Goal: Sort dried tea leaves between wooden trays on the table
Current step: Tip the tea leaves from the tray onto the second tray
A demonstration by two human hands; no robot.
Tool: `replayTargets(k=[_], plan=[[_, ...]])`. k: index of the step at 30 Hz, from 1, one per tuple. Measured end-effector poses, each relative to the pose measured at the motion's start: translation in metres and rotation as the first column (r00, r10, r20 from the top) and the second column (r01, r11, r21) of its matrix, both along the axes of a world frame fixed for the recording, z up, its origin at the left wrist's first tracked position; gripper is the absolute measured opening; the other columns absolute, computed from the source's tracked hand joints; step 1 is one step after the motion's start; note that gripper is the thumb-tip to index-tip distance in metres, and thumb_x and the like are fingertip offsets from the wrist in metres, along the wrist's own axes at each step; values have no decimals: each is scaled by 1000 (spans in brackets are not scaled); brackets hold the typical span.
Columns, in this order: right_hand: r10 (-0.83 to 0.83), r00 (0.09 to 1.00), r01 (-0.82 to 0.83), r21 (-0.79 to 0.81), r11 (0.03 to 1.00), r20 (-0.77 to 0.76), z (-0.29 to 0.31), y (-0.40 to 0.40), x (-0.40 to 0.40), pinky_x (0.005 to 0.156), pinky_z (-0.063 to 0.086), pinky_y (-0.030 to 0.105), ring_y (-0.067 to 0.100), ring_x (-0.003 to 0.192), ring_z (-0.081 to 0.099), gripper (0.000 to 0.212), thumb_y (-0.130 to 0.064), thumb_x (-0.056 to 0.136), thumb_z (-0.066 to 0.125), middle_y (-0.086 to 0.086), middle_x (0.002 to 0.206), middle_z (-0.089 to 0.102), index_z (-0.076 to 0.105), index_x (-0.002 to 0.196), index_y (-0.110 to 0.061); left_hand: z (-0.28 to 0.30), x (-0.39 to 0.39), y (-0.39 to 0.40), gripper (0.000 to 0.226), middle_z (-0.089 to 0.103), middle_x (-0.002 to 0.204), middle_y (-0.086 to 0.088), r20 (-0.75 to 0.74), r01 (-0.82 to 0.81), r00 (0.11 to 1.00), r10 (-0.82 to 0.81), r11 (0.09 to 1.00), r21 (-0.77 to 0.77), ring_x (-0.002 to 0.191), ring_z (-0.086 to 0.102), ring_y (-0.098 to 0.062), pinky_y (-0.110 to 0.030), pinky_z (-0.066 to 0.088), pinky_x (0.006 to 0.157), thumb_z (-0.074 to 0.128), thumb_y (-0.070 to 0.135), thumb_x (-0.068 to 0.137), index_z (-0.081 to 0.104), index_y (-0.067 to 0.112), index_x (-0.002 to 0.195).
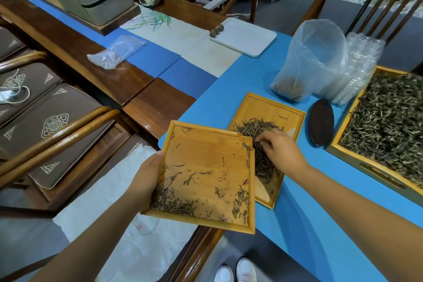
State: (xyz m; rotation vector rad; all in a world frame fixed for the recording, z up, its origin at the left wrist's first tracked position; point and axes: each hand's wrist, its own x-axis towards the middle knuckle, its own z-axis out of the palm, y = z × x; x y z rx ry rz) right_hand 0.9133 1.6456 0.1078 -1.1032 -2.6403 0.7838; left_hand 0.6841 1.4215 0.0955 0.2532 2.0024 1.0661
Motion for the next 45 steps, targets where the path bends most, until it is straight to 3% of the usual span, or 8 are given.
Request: replayTargets(k=[8, 13, 16, 23, 29, 34, 39, 45], plan=[[-3, 1000, 5, -79, 997, 29, 11, -3, 10, 72, 38, 24, 24, 95, 58, 22, -1, 90, 47, 7, 107, 63, 62, 103, -11, 16, 6, 7, 43, 73, 78, -3, -4, 70, 998, -70, 993, 94, 77, 70, -23, -28, 56, 58, 34, 49, 94, 68, 27, 79], [-32, 999, 33, -88, 996, 14, 19, -5, 20, 74, 39, 24, 23, 96, 57, 21, -4, 91, 48, 6, 108, 61, 60, 106, -13, 29, 13, 21, 40, 72, 89, -15, 27, -20, 999, 18, 997, 76, 88, 68, -33, -53, 53, 85, 41, 50, 88, 68, 22, 82], [-64, 998, 64, -80, 995, 3, 26, -3, 31, 76, 40, 25, 23, 98, 57, 20, -8, 92, 48, 6, 110, 61, 60, 107, -14, 36, 20, 30, 40, 65, 80, -17, 30, 35, 999, -38, 995, 95, 79, 64, -33, -59, 48, 87, 41, 48, 88, 64, 15, 82], [-179, 984, 178, -60, 982, -15, 49, 2, 81, 73, 42, 28, 24, 93, 57, 21, -9, 93, 47, 9, 105, 61, 59, 110, -13, 55, 55, 66, 39, 72, 79, -7, -31, 113, 993, -111, 989, 96, 85, 67, -31, -50, 53, 83, 38, 44, 90, 68, 23, 75], [-318, 948, 317, -46, 947, -17, 64, 1, 138, 80, 48, 35, 23, 96, 59, 22, -10, 94, 47, 8, 112, 61, 59, 111, -15, 64, 95, 99, 44, 74, 79, 6, -98, 267, 962, -255, 953, 141, 81, 67, -16, -29, 47, 62, 33, 43, 96, 72, 33, 78], [-429, 903, 428, -23, 903, -15, 68, -5, 191, 74, 47, 32, 23, 91, 59, 20, -11, 93, 46, 8, 108, 62, 59, 108, -16, 64, 132, 129, 49, 56, 132, -10, -99, 366, 930, -355, 921, 133, 117, 53, -27, -41, 39, 102, 30, 44, 99, 53, 14, 130], [-534, 845, 532, -44, 845, -39, 67, -21, 249, 78, 46, 29, 20, 94, 58, 21, -8, 93, 45, 6, 109, 63, 60, 106, -15, 64, 181, 151, 30, 59, 94, 14, -122, 471, 881, -457, 871, 143, 90, 52, -11, -30, 38, 84, 30, 44, 99, 55, 31, 110], [-674, 739, 672, -52, 739, -23, 60, -39, 313, 74, 43, 29, 22, 96, 59, 22, -10, 93, 47, 8, 110, 64, 60, 110, -13, 56, 235, 169, 34, 65, 102, 5, -105, 615, 789, -606, 779, 120, 97, 58, -17, -32, 42, 83, 28, 43, 99, 58, 29, 107]])
